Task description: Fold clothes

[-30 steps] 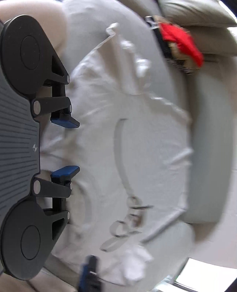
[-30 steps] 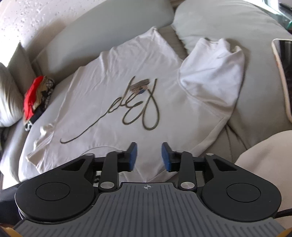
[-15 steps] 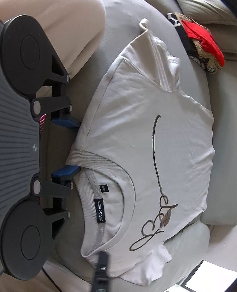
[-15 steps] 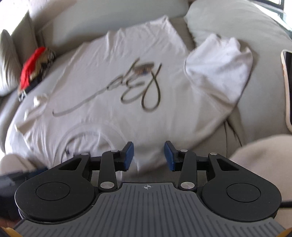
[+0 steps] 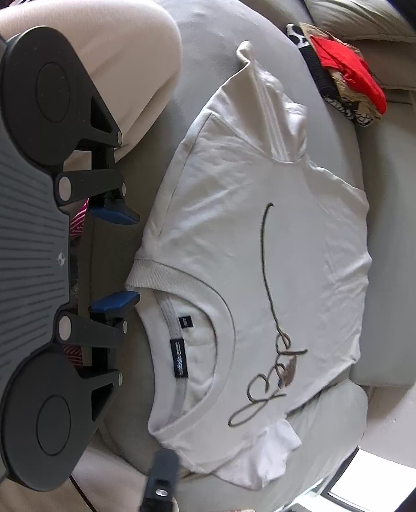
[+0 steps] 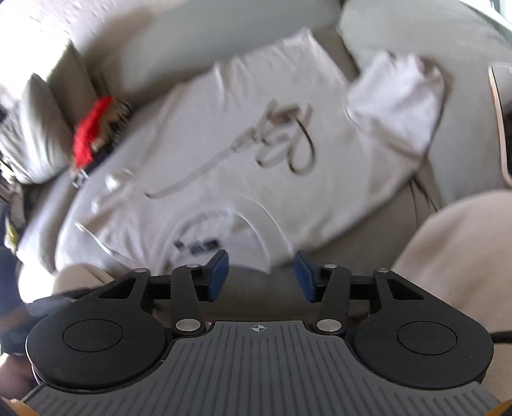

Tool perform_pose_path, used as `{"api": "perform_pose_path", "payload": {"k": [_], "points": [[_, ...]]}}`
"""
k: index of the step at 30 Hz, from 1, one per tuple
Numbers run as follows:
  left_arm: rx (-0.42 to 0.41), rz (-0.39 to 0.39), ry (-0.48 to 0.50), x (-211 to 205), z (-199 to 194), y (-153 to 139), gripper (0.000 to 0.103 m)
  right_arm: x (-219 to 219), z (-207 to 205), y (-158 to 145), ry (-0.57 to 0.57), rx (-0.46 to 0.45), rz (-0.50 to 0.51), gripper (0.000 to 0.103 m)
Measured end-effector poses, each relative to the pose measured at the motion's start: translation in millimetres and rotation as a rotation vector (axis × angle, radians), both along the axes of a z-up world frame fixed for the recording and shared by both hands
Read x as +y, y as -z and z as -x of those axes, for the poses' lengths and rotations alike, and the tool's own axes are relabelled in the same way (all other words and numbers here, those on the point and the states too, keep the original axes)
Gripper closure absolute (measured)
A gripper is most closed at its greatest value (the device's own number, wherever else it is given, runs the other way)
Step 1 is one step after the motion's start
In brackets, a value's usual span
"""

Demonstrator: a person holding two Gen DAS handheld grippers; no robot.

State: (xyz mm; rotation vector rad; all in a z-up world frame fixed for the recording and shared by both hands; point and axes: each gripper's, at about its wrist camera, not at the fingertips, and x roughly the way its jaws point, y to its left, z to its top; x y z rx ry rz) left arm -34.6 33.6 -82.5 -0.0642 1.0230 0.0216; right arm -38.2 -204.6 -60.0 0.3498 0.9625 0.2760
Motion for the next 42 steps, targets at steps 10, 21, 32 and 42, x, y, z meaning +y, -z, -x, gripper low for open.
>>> {"api": "perform_pose_path", "payload": {"k": [10,21,32,42], "points": [[-0.221,0.088,0.006,30.9,-4.3,-110.6,0.048,-3.0,-13.5,-115.8,-0.026,-0.208,-0.145,0.027],[-0.45,0.056,-0.142,72.3,-102.4,-199.5,0.023,-6.0,-123.2,-183.7,0.172,-0.404,-0.044,0.02],[-0.274,0.092,-0.226,134.2,-271.0,-82.9,0.056,-41.3,-294.8,-83.4,0.305,-0.237,0.037,0.022],[-0.219,0.225,-0.339,193.4,-392.4,18.9,0.054,-82.9,-461.5,41.4,0.408,-0.062,-0.076,0.053]]}}
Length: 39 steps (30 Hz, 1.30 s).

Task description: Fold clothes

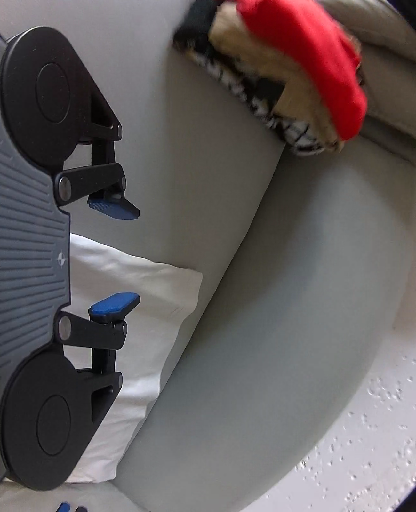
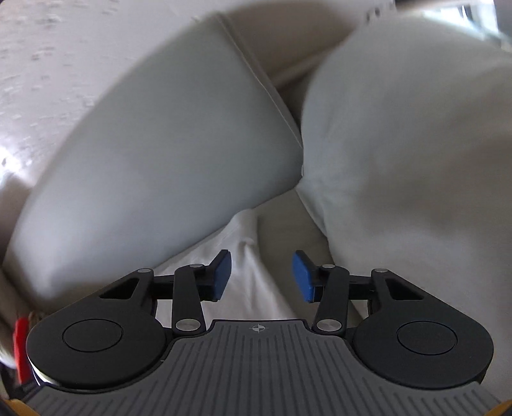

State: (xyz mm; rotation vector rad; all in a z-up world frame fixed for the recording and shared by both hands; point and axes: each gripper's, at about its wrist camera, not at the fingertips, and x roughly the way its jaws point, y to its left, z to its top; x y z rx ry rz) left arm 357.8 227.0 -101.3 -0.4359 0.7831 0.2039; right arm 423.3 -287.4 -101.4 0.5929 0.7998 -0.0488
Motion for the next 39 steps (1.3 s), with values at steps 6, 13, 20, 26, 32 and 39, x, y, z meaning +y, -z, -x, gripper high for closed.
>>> {"api": "perform_pose_path", "payload": {"k": [6,13,20,26,32,39], "points": [[0.011,0.086,-0.029,21.9,-39.6,25.5,0.051,-23.1,-52.1,45.3,0.032,-0.002,-0.181,0.053],[-0.002,0.063,0.019,15.2,-52.3,23.9,0.051,-6.2,-90.7,47.1,-0.102,0.012,-0.162,0.097],[0.007,-0.008,0.044,3.3,-45.9,24.2,0.051,81.5,-64.3,3.3,-0.208,-0.267,0.471,0.102],[0.025,-0.051,0.052,-4.6,-46.5,22.6,0.051,90.6,-64.6,2.1,-0.206,-0.24,0.541,0.06],[0.019,-0.009,0.024,1.3,-51.2,25.1,0.051,8.4,-72.3,15.5,-0.125,-0.14,0.271,0.072],[-0.019,0.086,-0.002,13.4,-57.5,29.4,0.051,-16.8,-96.0,46.7,-0.179,-0.058,0.0,0.072]]}}
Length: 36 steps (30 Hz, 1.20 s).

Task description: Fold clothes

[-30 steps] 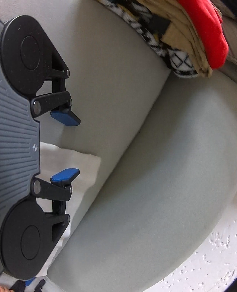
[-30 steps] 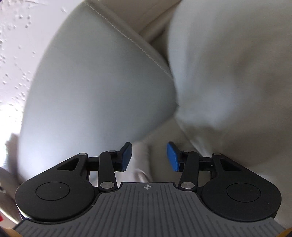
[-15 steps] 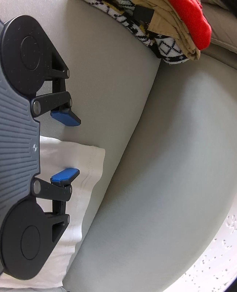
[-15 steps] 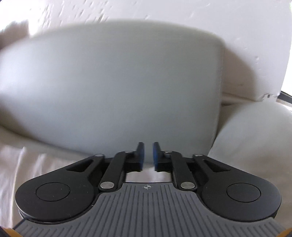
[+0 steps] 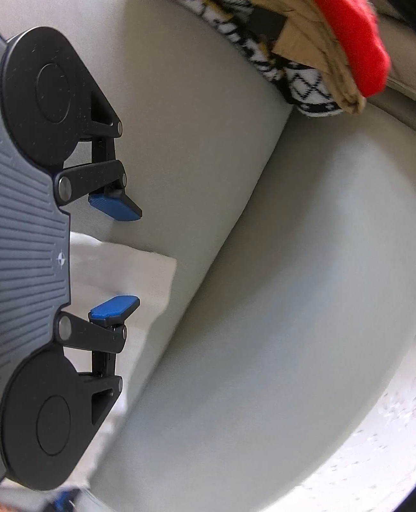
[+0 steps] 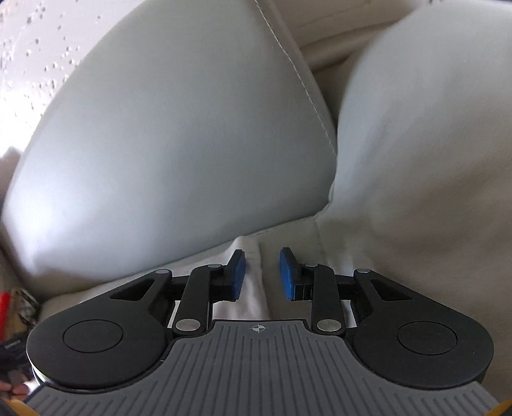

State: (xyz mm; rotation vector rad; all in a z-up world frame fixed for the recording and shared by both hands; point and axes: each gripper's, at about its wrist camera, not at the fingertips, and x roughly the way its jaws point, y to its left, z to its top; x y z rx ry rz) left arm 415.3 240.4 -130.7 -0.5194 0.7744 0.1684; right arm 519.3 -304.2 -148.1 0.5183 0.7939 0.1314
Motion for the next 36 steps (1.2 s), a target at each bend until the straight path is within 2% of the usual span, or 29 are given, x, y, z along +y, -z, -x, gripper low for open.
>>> {"api": "perform_pose_path", "payload": {"k": [3,9,12,13,15,16,17,18,19,22,24,26,27,30,32,33,34,35,36], "points": [[-0.015,0.085,-0.024,12.3,-5.0,3.5,0.053,-7.1,-4.2,5.9,0.008,0.013,-0.094,0.072],[-0.025,0.16,-0.016,19.1,-20.5,9.7,0.055,-18.3,-10.0,13.4,0.008,0.014,-0.151,0.076],[-0.022,0.209,0.031,13.8,-32.4,13.2,0.069,-21.0,-13.3,16.1,0.002,0.007,-0.162,0.076],[-0.019,0.222,0.039,11.8,-35.6,14.7,0.077,-21.3,-14.8,16.5,-0.001,0.005,-0.162,0.076],[-0.025,0.211,0.032,8.7,-38.5,15.9,0.086,-22.9,-18.4,17.1,-0.002,0.007,-0.169,0.076],[-0.026,0.197,0.03,7.7,-38.9,16.0,0.098,-23.6,-20.4,17.3,0.001,0.008,-0.17,0.077],[-0.03,0.176,0.031,7.1,-38.6,15.1,0.099,-23.8,-22.5,17.4,0.005,0.009,-0.166,0.078],[-0.035,0.152,0.031,6.2,-38.1,13.9,0.099,-22.6,-24.6,16.6,0.007,0.005,-0.144,0.094],[-0.046,0.109,0.032,2.6,-36.1,10.8,0.099,-19.2,-26.3,15.0,-0.001,-0.004,-0.102,0.098],[-0.107,-0.095,0.077,-18.1,-26.6,-3.7,0.1,-0.9,-15.9,2.5,0.03,-0.113,0.1,0.1],[-0.153,-0.243,0.114,-33.7,-19.7,-12.4,0.1,10.0,-6.7,-2.8,0.045,-0.192,0.197,0.1],[-0.134,-0.351,0.138,-45.2,-23.3,-7.7,0.1,19.4,-5.6,-0.9,0.054,-0.215,0.271,0.1],[-0.123,-0.398,0.147,-50.2,-25.4,-5.0,0.1,23.2,-6.8,2.3,0.06,-0.208,0.287,0.1],[-0.045,-0.414,0.107,-48.9,-37.9,11.0,0.099,26.5,-15.7,13.2,0.087,-0.148,0.29,0.1],[-0.037,-0.44,0.082,-52.6,-38.2,17.8,0.094,24.9,-22.1,18.1,0.107,-0.113,0.294,0.1],[-0.028,-0.455,0.078,-55.0,-38.6,16.5,0.091,23.1,-21.5,15.2,0.123,-0.106,0.293,0.094],[-0.018,-0.461,0.074,-57.4,-36.8,11.9,0.08,20.4,-17.9,8.0,0.144,-0.108,0.289,0.082],[-0.008,-0.468,0.07,-59.7,-35.1,7.4,0.065,17.7,-14.4,0.9,0.164,-0.109,0.284,0.076],[-0.001,-0.476,0.066,-61.8,-31.5,2.2,0.06,15.0,-10.8,-6.3,0.185,-0.111,0.28,0.071]]}}
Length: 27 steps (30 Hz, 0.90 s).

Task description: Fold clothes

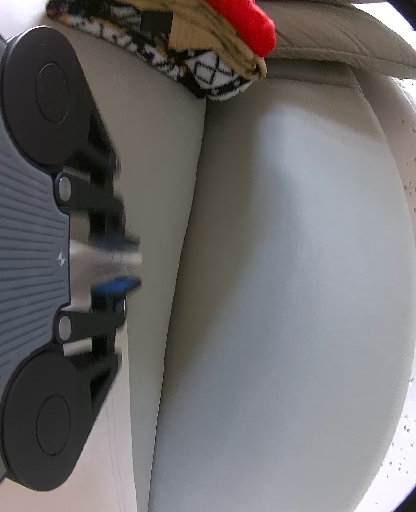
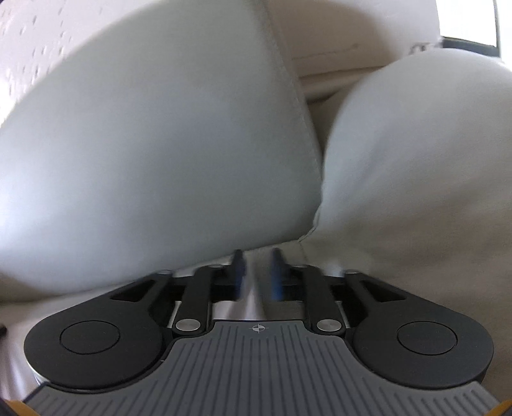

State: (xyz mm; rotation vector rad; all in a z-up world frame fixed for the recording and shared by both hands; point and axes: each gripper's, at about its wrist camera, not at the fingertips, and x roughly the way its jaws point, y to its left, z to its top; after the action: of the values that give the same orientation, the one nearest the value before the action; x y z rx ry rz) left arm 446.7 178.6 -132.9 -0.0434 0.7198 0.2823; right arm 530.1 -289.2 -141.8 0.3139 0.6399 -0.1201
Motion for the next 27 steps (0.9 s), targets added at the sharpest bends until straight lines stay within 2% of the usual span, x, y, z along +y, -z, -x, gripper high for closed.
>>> {"api": "perform_pose_path", "payload": {"k": [2,4,7,9,11,13,16,18,21,23,24,25,26,27], "points": [[-0.027,-0.032,-0.008,0.4,28.3,-20.8,0.06,-9.4,24.2,-25.0,0.026,-0.06,-0.009,0.07],[-0.039,-0.018,0.005,-2.0,58.5,-49.1,0.06,-20.6,54.1,-52.3,0.047,-0.128,-0.023,0.069],[-0.058,0.006,0.024,-4.9,104.2,-91.8,0.059,-28.8,127.9,-98.0,0.063,-0.213,-0.05,0.062],[-0.063,0.06,0.046,-4.7,142.2,-126.0,0.056,-28.2,175.3,-125.5,0.057,-0.258,-0.051,0.061],[-0.057,0.077,0.087,-11.5,181.5,-157.9,0.043,-23.4,221.9,-152.6,0.024,-0.267,-0.039,0.061],[-0.048,0.084,0.124,-20.3,220.6,-187.5,0.04,-9.7,288.0,-177.6,-0.007,-0.263,-0.028,0.059],[0.0,0.088,0.165,-40.2,265.9,-204.6,0.037,-8.6,339.1,-190.6,-0.058,-0.236,-0.027,0.051],[0.043,0.094,0.199,-47.6,284.6,-198.3,0.035,-4.2,365.6,-192.0,-0.093,-0.214,-0.027,0.05],[0.079,0.108,0.184,-53.1,300.4,-161.6,0.037,11.3,376.0,-158.9,-0.146,-0.123,-0.04,0.048],[0.11,0.123,0.175,-58.8,301.6,-122.5,0.048,13.8,369.0,-126.0,-0.16,-0.04,-0.082,0.049],[0.125,0.136,0.174,-60.5,301.2,-103.6,0.06,14.9,364.8,-108.8,-0.165,0.001,-0.104,0.073],[0.137,0.168,0.178,-60.5,299.3,-85.8,0.09,16.7,359.4,-92.1,-0.171,0.033,-0.115,0.101],[0.147,0.2,0.181,-60.5,297.5,-68.9,0.1,19.1,353.0,-75.7,-0.179,0.056,-0.117,0.101],[0.141,0.229,0.176,-59.2,295.2,-57.4,0.099,21.8,344.9,-60.9,-0.182,0.074,-0.109,0.101]]}}
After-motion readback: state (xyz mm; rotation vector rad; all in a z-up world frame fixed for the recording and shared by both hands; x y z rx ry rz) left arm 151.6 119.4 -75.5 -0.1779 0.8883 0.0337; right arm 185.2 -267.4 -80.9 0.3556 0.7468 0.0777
